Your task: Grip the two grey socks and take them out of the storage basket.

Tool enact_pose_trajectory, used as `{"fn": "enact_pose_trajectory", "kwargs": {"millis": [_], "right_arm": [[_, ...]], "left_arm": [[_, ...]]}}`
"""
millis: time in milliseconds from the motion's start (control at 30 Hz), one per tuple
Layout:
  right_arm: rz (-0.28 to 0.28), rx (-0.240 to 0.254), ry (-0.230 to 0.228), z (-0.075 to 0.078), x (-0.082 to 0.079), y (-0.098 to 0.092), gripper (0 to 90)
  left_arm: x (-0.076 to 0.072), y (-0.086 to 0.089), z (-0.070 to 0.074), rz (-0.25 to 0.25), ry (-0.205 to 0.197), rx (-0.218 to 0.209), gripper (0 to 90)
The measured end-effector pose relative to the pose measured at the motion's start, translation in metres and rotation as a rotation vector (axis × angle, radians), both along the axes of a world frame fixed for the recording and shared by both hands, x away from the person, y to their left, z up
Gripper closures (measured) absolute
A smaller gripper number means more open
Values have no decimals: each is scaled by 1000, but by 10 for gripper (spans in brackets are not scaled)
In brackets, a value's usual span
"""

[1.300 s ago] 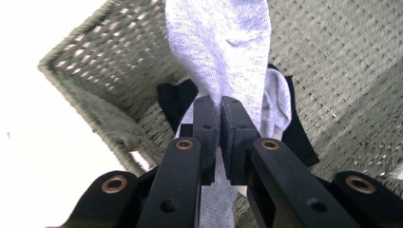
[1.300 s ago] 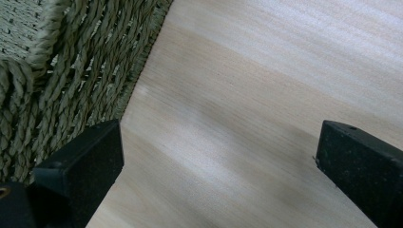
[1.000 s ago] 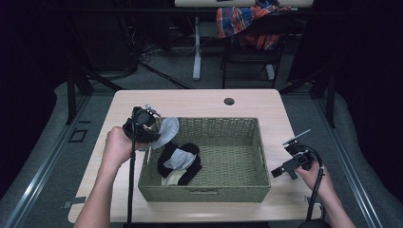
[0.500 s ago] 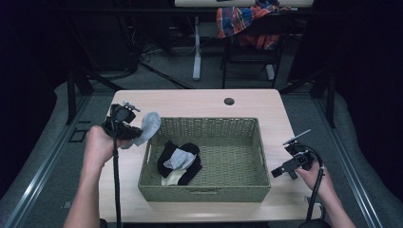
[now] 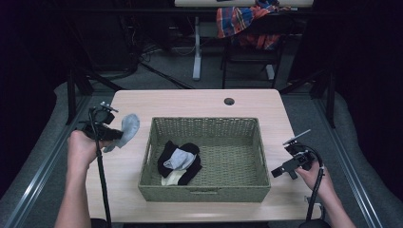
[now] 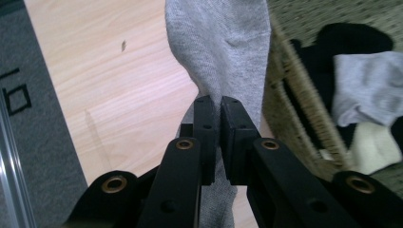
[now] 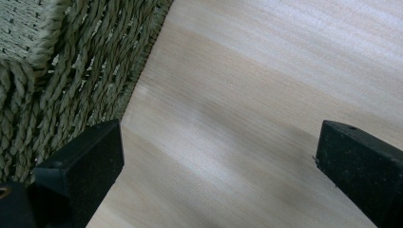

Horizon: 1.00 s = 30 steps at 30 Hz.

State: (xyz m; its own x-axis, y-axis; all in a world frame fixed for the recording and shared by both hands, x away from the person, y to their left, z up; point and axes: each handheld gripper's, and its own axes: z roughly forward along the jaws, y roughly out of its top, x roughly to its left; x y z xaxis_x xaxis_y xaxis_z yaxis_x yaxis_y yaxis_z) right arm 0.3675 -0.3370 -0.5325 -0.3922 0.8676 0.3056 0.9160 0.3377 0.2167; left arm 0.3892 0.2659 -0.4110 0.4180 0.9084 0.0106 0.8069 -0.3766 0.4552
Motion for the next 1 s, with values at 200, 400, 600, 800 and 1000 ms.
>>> {"fn": "enact_pose_trajectory", "kwargs": {"millis": [200, 400, 600, 800, 1000], "right_arm": [[1, 0, -6, 0, 0, 0, 19], [-2, -1, -2, 0, 0, 0, 19], [0, 1, -1, 0, 0, 0, 19], [-2, 1, -2, 0, 0, 1, 20], [25, -5, 15, 2, 1, 0, 20]], "left_arm": [[6, 12, -17, 35, 41, -5, 861], [11, 20, -35, 59, 78, -11, 861], [15, 25, -51, 71, 107, -10, 861], [18, 24, -61, 69, 133, -8, 861], [21, 22, -72, 64, 164, 3, 861]]}}
